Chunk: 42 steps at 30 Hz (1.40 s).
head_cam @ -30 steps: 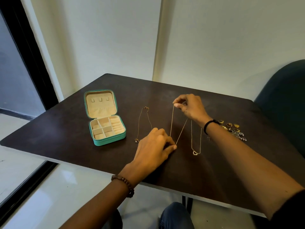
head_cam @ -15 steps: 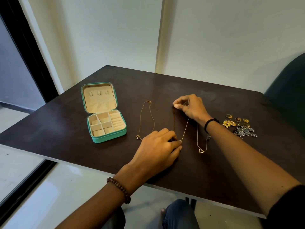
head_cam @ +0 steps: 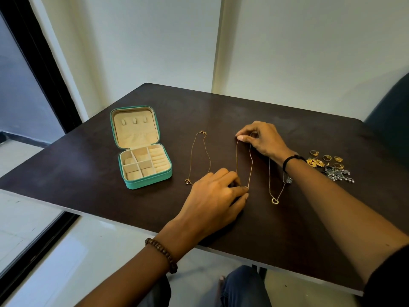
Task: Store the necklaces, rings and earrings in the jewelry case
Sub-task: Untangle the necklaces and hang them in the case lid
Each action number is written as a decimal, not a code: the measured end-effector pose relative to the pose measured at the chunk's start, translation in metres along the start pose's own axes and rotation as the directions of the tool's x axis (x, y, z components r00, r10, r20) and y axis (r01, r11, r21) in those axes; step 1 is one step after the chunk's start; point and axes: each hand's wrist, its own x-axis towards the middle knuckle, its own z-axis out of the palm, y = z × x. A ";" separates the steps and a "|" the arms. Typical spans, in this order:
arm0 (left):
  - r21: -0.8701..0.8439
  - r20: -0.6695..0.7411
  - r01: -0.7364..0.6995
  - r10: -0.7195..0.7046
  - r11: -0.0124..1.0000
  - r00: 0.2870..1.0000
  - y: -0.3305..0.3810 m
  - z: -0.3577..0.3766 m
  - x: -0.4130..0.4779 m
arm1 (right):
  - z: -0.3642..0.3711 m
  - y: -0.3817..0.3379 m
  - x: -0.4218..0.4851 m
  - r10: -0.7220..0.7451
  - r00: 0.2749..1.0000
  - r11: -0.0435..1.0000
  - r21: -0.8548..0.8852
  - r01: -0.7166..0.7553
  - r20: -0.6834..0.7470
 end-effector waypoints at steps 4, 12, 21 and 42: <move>0.013 0.009 0.009 -0.009 1.000 1.000 0.000 0.001 0.001 | -0.002 -0.002 0.001 0.006 1.000 0.999 -0.054 -0.005 0.027; 0.005 -0.029 0.104 -0.104 0.995 0.994 -0.003 -0.008 -0.004 | 0.006 -0.028 0.003 0.001 1.000 0.994 -0.109 -0.003 -0.010; 0.014 -0.056 0.326 -0.325 0.945 0.944 -0.034 -0.020 -0.013 | 0.041 -0.085 0.029 0.035 0.992 0.998 -0.065 -0.027 0.122; 0.095 -0.060 0.297 -0.292 0.950 0.954 -0.039 -0.010 -0.012 | 0.053 -0.113 0.030 0.100 0.983 0.994 -0.051 -0.094 0.154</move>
